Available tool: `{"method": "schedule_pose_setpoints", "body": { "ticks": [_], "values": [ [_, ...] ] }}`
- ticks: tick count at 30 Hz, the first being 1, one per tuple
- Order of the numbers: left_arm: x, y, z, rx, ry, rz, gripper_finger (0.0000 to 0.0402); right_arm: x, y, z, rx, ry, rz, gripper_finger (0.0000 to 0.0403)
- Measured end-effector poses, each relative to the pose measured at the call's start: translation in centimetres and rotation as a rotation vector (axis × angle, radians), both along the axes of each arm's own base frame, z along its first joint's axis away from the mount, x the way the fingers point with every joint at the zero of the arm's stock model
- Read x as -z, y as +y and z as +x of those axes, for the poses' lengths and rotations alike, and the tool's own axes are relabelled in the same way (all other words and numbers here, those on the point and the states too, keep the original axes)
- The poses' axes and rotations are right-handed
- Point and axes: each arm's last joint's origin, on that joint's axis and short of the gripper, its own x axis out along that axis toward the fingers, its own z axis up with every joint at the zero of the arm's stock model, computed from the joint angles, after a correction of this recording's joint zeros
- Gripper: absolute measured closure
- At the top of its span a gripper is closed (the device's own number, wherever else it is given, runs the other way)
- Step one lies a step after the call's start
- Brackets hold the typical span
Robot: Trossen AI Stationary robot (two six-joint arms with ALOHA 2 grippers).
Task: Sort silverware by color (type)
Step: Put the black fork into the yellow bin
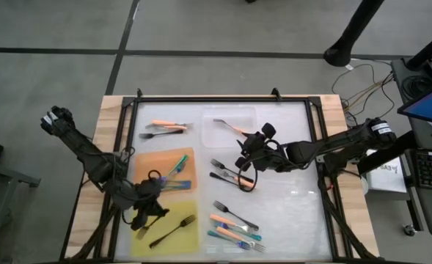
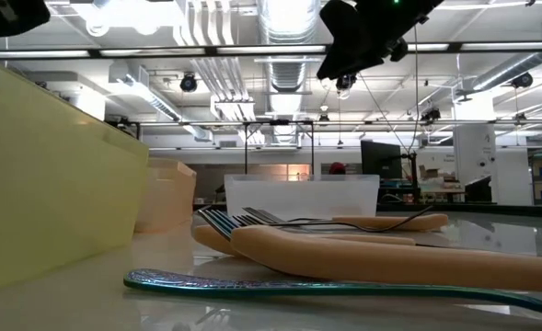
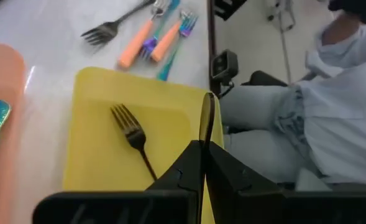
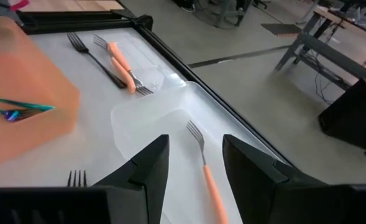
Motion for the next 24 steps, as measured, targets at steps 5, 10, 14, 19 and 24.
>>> {"method": "schedule_pose_setpoints", "body": {
  "ticks": [5,10,14,19,24],
  "values": [
    [0.6,0.0,0.0,-0.002,0.039,0.038,0.0402,0.0,-0.4,0.0,0.016,-0.005,0.005,0.0261],
    [1.7,-0.5,0.6,0.001,0.087,0.08,0.0402,0.1,-0.4,0.1,0.014,-0.005,0.014,0.0266],
    [3.0,-1.0,1.2,0.008,0.146,0.118,0.0402,0.4,-0.3,0.1,0.014,0.007,0.02,0.0264],
    [3.8,-1.5,2.2,0.014,0.192,0.13,0.0393,0.5,-0.4,0.0,0.015,0.029,0.016,0.0262],
    [3.5,-2.4,3.2,0.037,0.204,0.121,0.0372,0.6,-0.3,0.0,0.011,0.026,0.033,0.0266]
  ]
}}
